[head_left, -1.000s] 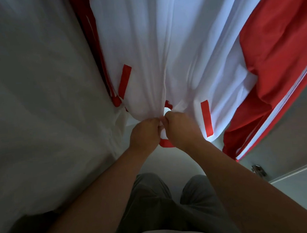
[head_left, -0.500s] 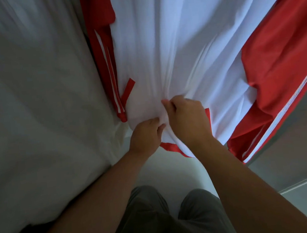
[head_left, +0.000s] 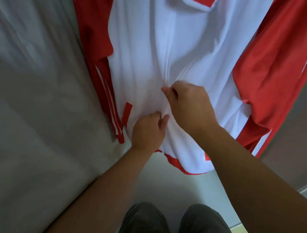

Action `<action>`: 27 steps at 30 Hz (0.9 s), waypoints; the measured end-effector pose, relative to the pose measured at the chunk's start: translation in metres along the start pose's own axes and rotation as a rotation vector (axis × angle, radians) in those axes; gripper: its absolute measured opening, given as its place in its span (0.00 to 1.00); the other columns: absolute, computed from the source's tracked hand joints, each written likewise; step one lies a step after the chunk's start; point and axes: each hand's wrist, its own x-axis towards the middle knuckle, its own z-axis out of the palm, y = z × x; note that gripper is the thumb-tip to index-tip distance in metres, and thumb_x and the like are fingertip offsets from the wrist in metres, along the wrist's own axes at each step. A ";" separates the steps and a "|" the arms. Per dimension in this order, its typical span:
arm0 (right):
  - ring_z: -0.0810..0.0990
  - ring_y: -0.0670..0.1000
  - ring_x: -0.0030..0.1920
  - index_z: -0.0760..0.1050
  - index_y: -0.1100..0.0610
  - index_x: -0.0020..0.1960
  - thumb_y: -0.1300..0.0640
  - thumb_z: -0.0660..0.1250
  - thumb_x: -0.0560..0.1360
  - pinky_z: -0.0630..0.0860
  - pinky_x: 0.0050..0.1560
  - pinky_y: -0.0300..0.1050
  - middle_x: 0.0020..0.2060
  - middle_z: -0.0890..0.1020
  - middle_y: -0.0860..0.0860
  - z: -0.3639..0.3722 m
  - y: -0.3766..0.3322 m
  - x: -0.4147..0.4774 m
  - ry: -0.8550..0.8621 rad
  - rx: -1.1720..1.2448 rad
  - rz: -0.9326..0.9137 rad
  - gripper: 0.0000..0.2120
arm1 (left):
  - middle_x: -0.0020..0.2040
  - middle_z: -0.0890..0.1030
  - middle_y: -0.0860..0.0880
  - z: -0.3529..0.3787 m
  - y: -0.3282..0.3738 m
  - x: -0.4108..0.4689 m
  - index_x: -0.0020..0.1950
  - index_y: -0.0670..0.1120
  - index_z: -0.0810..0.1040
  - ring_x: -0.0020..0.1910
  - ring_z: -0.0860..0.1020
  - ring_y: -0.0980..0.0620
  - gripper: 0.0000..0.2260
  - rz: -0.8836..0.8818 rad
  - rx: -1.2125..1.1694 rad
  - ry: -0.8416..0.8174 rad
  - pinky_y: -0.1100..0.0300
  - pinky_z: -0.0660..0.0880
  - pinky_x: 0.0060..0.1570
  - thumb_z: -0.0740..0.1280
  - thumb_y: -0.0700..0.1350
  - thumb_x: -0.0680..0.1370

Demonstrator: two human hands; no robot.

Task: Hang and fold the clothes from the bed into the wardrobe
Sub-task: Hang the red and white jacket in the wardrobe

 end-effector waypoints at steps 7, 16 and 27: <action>0.72 0.56 0.33 0.70 0.60 0.38 0.49 0.59 0.83 0.64 0.35 0.47 0.32 0.73 0.53 -0.011 -0.005 0.005 0.034 -0.009 -0.012 0.20 | 0.34 0.81 0.46 -0.011 0.023 0.029 0.43 0.44 0.77 0.33 0.79 0.47 0.19 0.062 -0.078 0.128 0.62 0.64 0.35 0.55 0.54 0.83; 0.72 0.60 0.35 0.66 0.56 0.39 0.50 0.60 0.83 0.60 0.36 0.47 0.32 0.71 0.52 -0.047 -0.013 0.038 0.166 -0.044 -0.098 0.16 | 0.32 0.76 0.47 -0.036 0.054 0.077 0.41 0.46 0.71 0.31 0.75 0.45 0.16 0.128 -0.228 0.281 0.57 0.62 0.29 0.54 0.55 0.81; 0.72 0.59 0.35 0.64 0.55 0.40 0.51 0.60 0.83 0.62 0.35 0.48 0.33 0.70 0.51 -0.073 -0.023 0.059 0.294 -0.021 -0.170 0.15 | 0.30 0.75 0.44 -0.050 0.071 0.105 0.41 0.43 0.71 0.28 0.74 0.41 0.13 0.192 -0.230 0.382 0.54 0.66 0.27 0.57 0.51 0.79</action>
